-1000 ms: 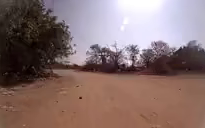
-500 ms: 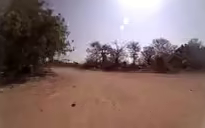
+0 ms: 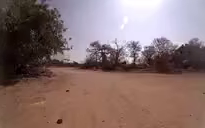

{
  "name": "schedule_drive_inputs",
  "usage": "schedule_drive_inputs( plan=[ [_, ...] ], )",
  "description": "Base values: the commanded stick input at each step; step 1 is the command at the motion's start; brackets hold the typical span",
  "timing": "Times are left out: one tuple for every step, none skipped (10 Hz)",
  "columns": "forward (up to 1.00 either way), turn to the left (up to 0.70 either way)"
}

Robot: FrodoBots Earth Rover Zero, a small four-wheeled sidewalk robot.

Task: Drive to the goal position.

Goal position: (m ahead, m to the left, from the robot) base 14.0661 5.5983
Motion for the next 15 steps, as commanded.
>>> schedule_drive_inputs(
  plan=[
    [1.00, 0.00],
    [1.00, 0.00],
    [1.00, 0.00],
    [1.00, 0.03],
    [1.00, 0.03],
    [1.00, 0.05],
    [1.00, 0.11],
    [1.00, 0.22],
    [1.00, 0.22],
    [1.00, 0.22],
    [1.00, 0.22],
    [1.00, 0.06],
    [1.00, 0.02],
    [1.00, 0.02],
    [1.00, 0.02]
  ],
)
